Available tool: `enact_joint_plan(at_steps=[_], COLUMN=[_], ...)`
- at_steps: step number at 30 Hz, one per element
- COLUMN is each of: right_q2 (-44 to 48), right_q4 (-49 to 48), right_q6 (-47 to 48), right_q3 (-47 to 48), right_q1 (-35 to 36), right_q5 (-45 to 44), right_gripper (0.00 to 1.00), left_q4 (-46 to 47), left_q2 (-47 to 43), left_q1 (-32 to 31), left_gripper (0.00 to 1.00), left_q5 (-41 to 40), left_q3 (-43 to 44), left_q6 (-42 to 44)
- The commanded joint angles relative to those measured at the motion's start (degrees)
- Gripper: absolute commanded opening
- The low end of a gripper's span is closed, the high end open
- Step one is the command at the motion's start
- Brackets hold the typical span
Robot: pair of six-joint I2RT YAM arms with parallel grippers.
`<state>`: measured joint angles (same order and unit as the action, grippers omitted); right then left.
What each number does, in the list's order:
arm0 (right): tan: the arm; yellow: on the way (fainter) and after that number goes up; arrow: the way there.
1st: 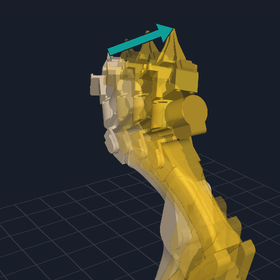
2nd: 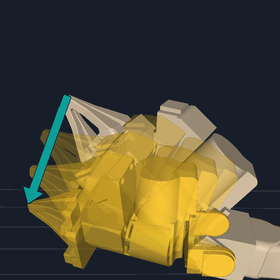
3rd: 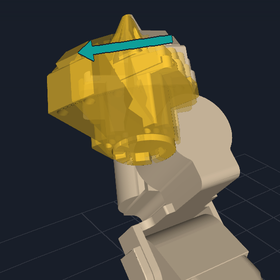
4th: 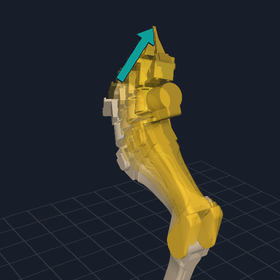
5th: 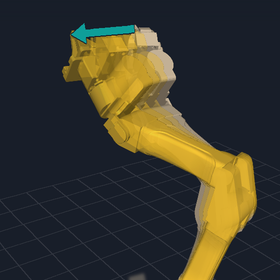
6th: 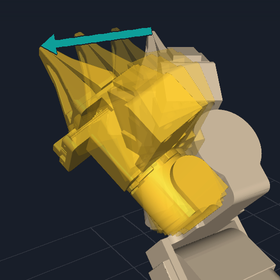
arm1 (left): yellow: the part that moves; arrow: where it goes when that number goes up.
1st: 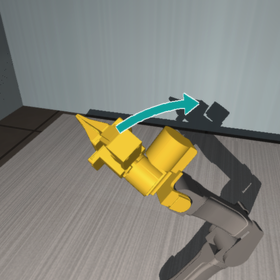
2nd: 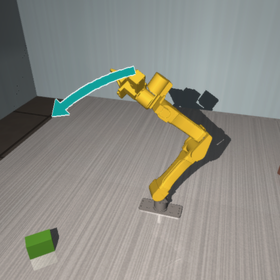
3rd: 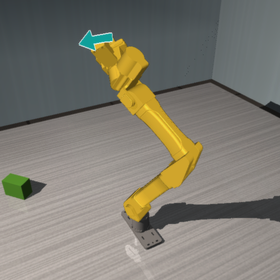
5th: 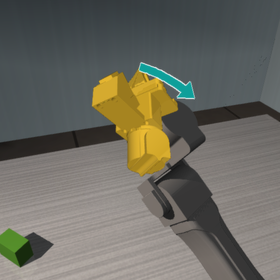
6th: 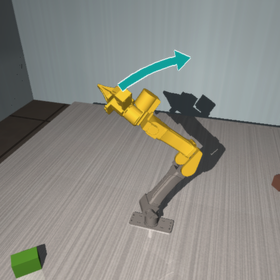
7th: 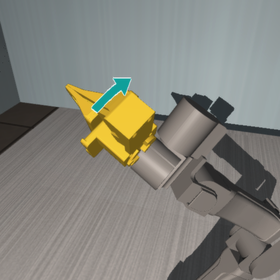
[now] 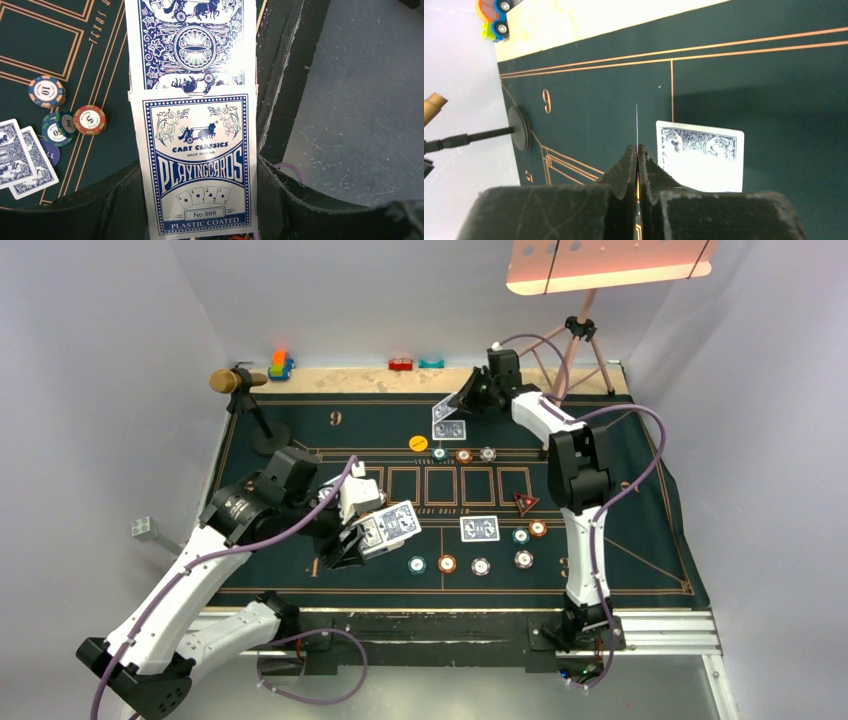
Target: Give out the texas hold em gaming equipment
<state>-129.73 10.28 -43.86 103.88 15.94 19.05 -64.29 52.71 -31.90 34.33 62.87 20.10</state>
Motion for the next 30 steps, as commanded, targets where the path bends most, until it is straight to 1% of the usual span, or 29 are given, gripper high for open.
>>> enact_joint_plan(at_steps=[1,3,4,5,8,10,13,16,19,22,23,26,28,30], right_q2=[-1.3,-1.8,-1.7,-1.4,-0.9,-1.3,-1.0,1.0,5.3,11.9,14.1,23.3,30.8,38.7], right_q4=[-3.6,-1.9,-1.2,-1.2,-0.4,1.3,3.1,5.7,7.6,10.1,11.5,11.7,9.5,9.7], right_q6=[-1.8,-1.8,-1.9,-2.0,-2.0,-1.7,-0.9,-0.4,0.9,3.4,4.3,5.7,6.1,5.5], right_q3=[0.5,0.6,0.3,-0.5,-2.1,-1.7,-1.5,-1.5,-2.6,-4.1,-4.7,-10.1,-16.7,-22.6], right_q1=[-0.2,-0.2,-0.3,-0.2,-0.3,-0.2,-0.2,-0.2,-0.2,1.4,2.1,4.8,6.9,9.3], right_q5=[-6.2,-7.9,-8.9,-9.8,-12.4,-12.4,-13.2,-15.2,-18.5,-23.5,-23.8,-22.3,-19.3,-17.3], right_gripper=[0.0,0.01,0.05,0.11,0.32,0.46,0.6,0.69,0.72,0.74,0.74,0.75,0.75,0.75], left_q4=[2.0,2.0,2.0,2.0,1.9,1.7,1.5,1.5,1.6,1.5,1.2,0.6,0.0,-0.9], left_q2=[-0.5,-0.4,-0.4,-0.4,-0.4,-0.4,-0.4,-0.3,0.0,0.2,0.3,0.1,0.4,0.6], left_q1=[0.2,0.2,0.3,0.2,0.2,0.2,0.2,0.2,0.2,0.2,0.2,0.3,0.3,0.3], left_gripper=[0.21,0.21,0.21,0.21,0.21,0.21,0.21,0.21,0.22,0.22,0.22,0.22,0.22,0.22], left_q5=[2.2,2.6,2.7,2.8,2.8,2.8,2.9,2.9,3.0,3.5,3.6,3.4,3.1,3.3], left_q3=[0.9,1.1,1.2,1.3,1.5,1.6,1.7,1.8,1.8,2.3,2.6,2.7,2.8,2.8], left_q6=[-0.7,-1.1,-1.2,-1.4,-1.5,-1.5,-1.6,-1.6,-1.6,-1.6,-1.6,-1.2,-1.0,-0.8])
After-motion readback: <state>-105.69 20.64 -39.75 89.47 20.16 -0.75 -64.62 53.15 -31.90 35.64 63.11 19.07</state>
